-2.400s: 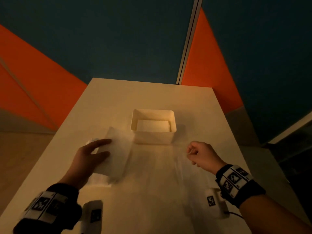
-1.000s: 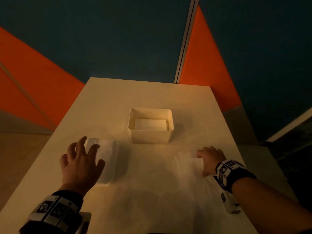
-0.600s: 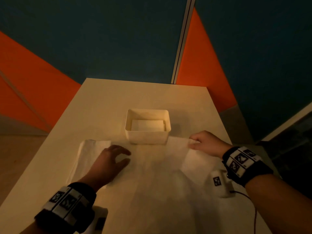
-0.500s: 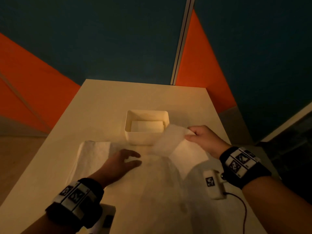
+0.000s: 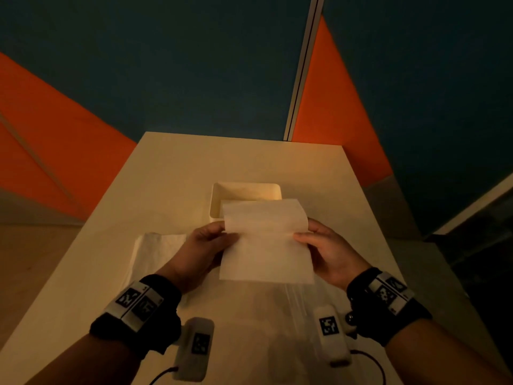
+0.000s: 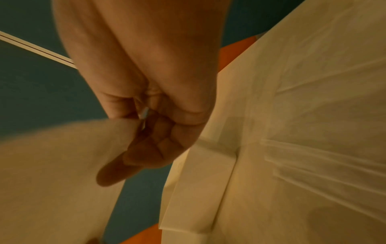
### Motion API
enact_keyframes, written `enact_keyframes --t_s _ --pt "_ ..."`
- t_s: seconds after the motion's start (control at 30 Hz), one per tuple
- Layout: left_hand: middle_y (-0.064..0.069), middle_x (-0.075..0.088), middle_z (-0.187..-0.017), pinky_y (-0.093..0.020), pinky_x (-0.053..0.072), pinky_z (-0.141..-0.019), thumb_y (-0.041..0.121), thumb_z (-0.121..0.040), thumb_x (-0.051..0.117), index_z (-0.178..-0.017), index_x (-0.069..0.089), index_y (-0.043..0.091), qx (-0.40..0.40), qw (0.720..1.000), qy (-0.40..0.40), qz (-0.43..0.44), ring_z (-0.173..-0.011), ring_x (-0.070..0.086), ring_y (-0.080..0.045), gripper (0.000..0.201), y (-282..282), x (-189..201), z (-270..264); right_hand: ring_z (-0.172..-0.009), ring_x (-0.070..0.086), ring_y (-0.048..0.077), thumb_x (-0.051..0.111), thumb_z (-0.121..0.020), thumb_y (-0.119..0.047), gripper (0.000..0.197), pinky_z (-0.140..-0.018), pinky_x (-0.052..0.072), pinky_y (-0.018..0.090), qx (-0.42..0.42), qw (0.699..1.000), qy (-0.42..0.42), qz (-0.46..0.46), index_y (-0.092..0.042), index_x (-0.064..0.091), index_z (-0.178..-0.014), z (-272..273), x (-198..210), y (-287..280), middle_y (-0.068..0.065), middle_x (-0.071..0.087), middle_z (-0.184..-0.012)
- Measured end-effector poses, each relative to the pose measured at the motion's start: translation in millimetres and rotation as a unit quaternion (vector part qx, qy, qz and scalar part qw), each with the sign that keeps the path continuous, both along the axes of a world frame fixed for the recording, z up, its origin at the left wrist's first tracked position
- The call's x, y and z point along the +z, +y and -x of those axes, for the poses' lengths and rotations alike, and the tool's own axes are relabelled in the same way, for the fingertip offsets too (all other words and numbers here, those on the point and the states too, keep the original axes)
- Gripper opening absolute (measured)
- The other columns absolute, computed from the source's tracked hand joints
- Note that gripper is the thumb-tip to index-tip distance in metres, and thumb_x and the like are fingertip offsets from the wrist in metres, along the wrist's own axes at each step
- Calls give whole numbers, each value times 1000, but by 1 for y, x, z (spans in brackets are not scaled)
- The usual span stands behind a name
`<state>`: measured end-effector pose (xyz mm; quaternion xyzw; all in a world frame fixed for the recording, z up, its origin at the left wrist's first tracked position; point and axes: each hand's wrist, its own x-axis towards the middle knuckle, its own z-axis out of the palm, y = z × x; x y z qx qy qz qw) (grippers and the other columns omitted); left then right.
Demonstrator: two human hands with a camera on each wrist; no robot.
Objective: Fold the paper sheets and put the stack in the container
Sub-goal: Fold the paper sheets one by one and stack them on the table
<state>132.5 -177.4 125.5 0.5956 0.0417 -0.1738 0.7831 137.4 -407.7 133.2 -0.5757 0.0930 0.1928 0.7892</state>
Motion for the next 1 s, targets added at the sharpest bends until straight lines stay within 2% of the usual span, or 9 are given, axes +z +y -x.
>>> enact_keyframes --t_s 0.13,0.23,0.33,0.4,0.5,0.6,0.7,0.87,1.0 --pt "-12 72 -100 -34 57 -82 4 -85 58 -88 77 13 -25 999 -7 -38 -92 67 -26 21 9 3 0 -79 64 25 51 -87 -12 21 -69 51 38 2 1000 28 10 -13 70 -96 1 0 -7 11 68 -94" --pt "-14 69 -110 -40 53 -89 23 -79 58 -100 71 3 -38 998 -4 -48 -102 63 -38 32 15 7 0 -69 58 26 44 -82 -30 28 -63 45 34 10 998 50 -26 -12 66 -84 2 3 -12 12 65 -87" --pt "-7 69 -112 -40 53 -90 41 -71 55 -94 74 6 -64 995 -24 -72 -103 62 -36 46 13 13 3 -68 61 18 56 -88 -13 12 -54 49 28 41 997 -4 59 -17 61 -99 4 8 -9 8 64 -85" --pt "-5 70 -109 -40 52 -90 45 -73 52 -87 76 13 -94 991 -35 -86 -101 63 -32 43 12 16 4 -77 65 20 64 -80 8 43 -59 54 31 88 988 -47 121 -21 55 -111 4 5 -7 11 66 -91" --pt "-5 71 -102 -39 50 -93 49 -66 57 -86 77 21 -138 984 -43 -104 -98 64 -27 40 10 18 8 -77 66 21 70 -73 13 62 -68 55 38 169 969 -79 161 -25 52 -118 3 8 -4 9 70 -84" --pt "-6 70 -109 -35 46 -96 28 -70 73 -89 77 31 -210 964 -64 -150 -105 61 -23 20 4 15 14 -66 60 12 74 -71 9 61 -63 53 30 254 940 -108 199 -27 55 -117 4 11 8 6 65 -77" --pt "3 68 -115 -38 51 -94 -2 -80 68 -98 74 30 -284 936 -82 -190 -107 62 -28 37 3 10 18 -54 48 2 75 -72 5 57 -51 42 19 289 916 -126 247 -26 56 -116 4 9 20 2 57 -72" --pt "3 68 -110 -28 57 -79 -4 -82 64 -100 74 28 -109 970 -49 -211 -90 67 -21 38 42 7 22 -59 60 16 66 -82 1 32 -53 49 26 186 946 -69 255 -18 57 -106 0 -2 11 8 63 -73" --pt "0 59 -112 -46 55 -80 -3 -84 60 -105 68 22 86 978 0 -191 -92 64 -34 34 88 4 31 -63 59 20 60 -83 1 18 -56 48 31 85 946 -30 310 -12 60 -96 -4 -21 -18 11 63 -73"
